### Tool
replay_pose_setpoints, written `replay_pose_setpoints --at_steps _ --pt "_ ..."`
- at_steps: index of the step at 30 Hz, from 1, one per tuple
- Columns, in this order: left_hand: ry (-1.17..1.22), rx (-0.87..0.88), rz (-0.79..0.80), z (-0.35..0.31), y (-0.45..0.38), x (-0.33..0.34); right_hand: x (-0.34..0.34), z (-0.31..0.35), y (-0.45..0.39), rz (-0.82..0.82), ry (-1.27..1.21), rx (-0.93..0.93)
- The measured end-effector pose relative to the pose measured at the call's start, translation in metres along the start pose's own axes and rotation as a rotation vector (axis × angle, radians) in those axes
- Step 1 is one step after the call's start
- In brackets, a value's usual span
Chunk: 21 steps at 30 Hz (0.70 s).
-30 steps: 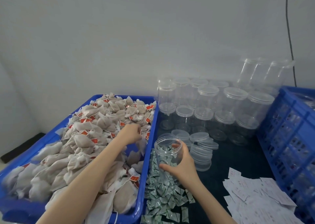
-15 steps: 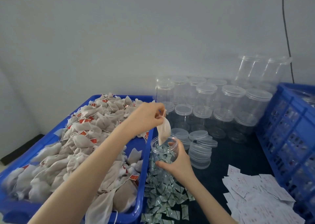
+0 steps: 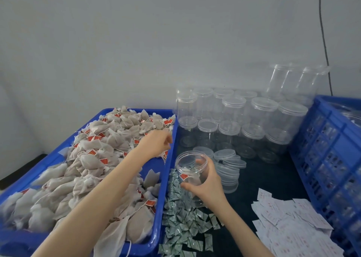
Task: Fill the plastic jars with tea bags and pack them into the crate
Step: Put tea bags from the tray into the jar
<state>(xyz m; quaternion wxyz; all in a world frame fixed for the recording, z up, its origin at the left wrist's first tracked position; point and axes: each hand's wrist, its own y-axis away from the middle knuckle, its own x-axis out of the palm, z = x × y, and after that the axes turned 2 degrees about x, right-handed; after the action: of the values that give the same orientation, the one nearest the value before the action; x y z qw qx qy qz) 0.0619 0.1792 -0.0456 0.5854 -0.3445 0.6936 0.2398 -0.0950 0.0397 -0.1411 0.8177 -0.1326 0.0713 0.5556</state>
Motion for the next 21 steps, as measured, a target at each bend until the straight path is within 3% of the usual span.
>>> replay_pose_setpoints --at_steps 3,5,14,21 --pt "-0.269 -0.160 0.463 0.022 0.008 0.034 0.000 -0.001 0.001 0.005 0.005 0.010" --pt "-0.248 -0.210 0.551 0.030 0.015 0.051 -0.001 -0.003 0.001 0.011 0.012 0.009" --pt "-0.183 -0.175 0.213 0.030 0.011 0.045 -0.002 -0.007 -0.004 0.011 0.026 0.023" --pt "0.096 -0.030 -0.388 -0.003 0.020 -0.013 0.000 -0.007 -0.009 0.017 0.023 0.032"
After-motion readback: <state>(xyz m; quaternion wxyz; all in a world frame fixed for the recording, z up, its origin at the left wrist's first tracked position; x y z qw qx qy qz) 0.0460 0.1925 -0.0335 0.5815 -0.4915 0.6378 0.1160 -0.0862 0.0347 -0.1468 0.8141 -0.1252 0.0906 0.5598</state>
